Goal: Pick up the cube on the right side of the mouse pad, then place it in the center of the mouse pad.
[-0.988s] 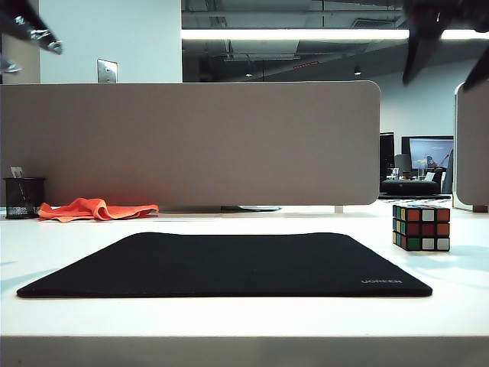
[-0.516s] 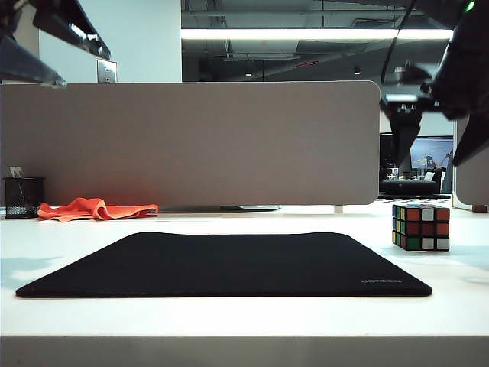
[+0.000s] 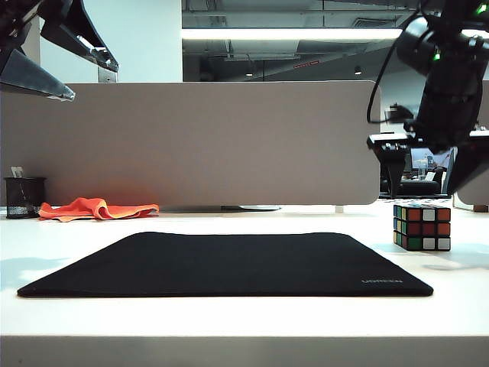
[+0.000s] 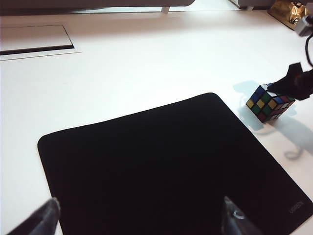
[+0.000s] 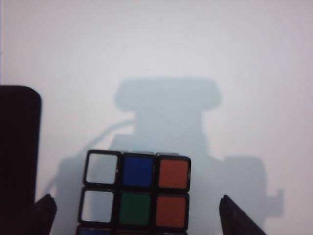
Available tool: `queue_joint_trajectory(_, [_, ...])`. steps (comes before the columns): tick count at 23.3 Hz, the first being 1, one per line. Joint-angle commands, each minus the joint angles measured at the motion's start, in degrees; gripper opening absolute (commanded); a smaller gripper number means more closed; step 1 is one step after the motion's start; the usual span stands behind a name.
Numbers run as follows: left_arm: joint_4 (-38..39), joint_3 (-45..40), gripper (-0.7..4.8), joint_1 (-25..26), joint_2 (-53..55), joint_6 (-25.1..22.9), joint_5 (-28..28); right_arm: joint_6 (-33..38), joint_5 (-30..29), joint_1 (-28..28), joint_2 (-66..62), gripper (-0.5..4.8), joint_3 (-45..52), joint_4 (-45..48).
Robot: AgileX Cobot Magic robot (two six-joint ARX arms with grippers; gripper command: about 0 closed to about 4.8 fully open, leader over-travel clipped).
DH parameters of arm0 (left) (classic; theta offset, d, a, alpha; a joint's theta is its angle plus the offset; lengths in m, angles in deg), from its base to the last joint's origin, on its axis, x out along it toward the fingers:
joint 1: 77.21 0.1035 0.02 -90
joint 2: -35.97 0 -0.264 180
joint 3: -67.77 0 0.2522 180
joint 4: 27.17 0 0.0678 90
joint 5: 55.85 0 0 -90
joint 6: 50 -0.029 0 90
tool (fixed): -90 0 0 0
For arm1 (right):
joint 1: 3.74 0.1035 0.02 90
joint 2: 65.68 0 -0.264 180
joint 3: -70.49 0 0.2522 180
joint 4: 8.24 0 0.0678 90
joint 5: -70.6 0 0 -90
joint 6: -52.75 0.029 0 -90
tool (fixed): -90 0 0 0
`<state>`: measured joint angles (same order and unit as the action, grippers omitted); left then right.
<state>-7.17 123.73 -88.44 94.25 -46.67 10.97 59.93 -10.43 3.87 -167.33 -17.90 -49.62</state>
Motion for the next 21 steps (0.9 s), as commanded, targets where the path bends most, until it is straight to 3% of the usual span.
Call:
queue_joint_trajectory(1, [-0.68, 0.28, 4.26, -0.59, -0.13, 0.2, -1.64, 0.39, 0.61, -0.02, -0.96, 4.79, -0.28, -0.87])
queue_joint_trajectory(12, [-0.76, 0.28, 4.26, -1.38, -0.48, 0.11, -1.7, 0.59, 0.15, -0.02, -3.96, 4.78, -0.26, -1.09])
queue_joint_trajectory(17, [-0.74, 0.28, 4.26, -1.38, -0.48, 0.09, -1.68, 0.59, 0.09, -0.02, -3.93, 3.29, -0.28, -0.2])
queue_joint_trajectory(21, [-0.74, 0.28, 4.26, -1.38, -0.48, 0.07, -1.66, 0.5, 0.15, -0.02, -3.72, 3.28, -0.31, 0.28])
